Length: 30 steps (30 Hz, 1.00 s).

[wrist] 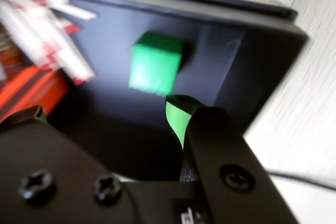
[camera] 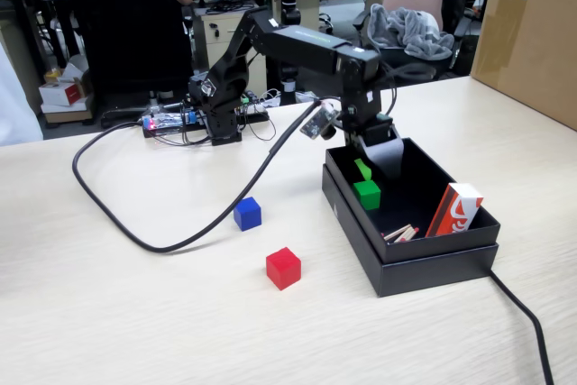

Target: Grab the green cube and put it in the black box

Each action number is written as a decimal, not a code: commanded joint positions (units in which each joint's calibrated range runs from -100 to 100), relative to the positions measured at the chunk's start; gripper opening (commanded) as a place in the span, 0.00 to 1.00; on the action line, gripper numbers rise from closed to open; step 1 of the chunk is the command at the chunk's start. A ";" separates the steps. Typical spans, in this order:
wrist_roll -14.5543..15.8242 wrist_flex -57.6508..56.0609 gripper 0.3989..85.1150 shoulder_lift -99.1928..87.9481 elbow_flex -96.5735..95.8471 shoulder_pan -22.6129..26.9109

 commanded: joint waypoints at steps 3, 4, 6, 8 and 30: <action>-0.44 1.70 0.54 -23.53 1.49 -0.73; -0.88 1.87 0.54 -26.51 1.12 -0.88; -2.30 1.87 0.54 -32.48 -1.05 -1.07; -3.37 1.87 0.55 -38.79 -4.95 -1.42; -12.45 30.04 0.60 -103.97 -88.45 -13.19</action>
